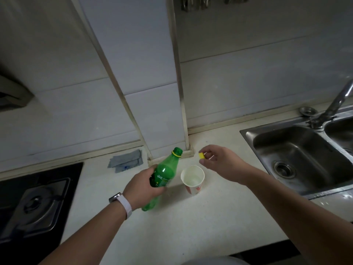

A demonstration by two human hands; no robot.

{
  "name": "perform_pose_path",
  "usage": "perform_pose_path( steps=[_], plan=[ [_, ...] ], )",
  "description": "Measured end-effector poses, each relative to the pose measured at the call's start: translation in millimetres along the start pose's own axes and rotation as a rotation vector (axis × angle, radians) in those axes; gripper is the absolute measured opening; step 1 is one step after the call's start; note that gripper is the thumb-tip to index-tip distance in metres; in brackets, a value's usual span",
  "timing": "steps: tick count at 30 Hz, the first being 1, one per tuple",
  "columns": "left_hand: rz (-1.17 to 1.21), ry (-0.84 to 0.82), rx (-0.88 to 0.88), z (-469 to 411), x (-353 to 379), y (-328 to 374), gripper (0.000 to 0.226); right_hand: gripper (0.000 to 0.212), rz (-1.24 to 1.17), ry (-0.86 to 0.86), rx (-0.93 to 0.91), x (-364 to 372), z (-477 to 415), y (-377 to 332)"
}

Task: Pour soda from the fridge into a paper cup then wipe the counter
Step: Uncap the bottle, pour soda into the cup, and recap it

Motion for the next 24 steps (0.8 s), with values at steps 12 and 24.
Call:
perform_pose_path(
  steps=[12, 24],
  plan=[
    [0.294, 0.188, 0.054, 20, -3, -4, 0.059, 0.028, 0.111, 0.016, -0.199, 36, 10, -82],
    [0.218, 0.155, 0.129, 33, -27, -31, 0.072, 0.029, 0.247, 0.017, -0.274, 67, 20, -124]
  ],
)
Point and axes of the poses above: each hand's wrist, its own z-axis away from the middle knuckle, its own x-axis out of the palm, y = z × x, the point moved 8 cm from there along -z, towards the middle knuckle, and after that the axes turned 15 degrees about x, right-handed, at the moved point
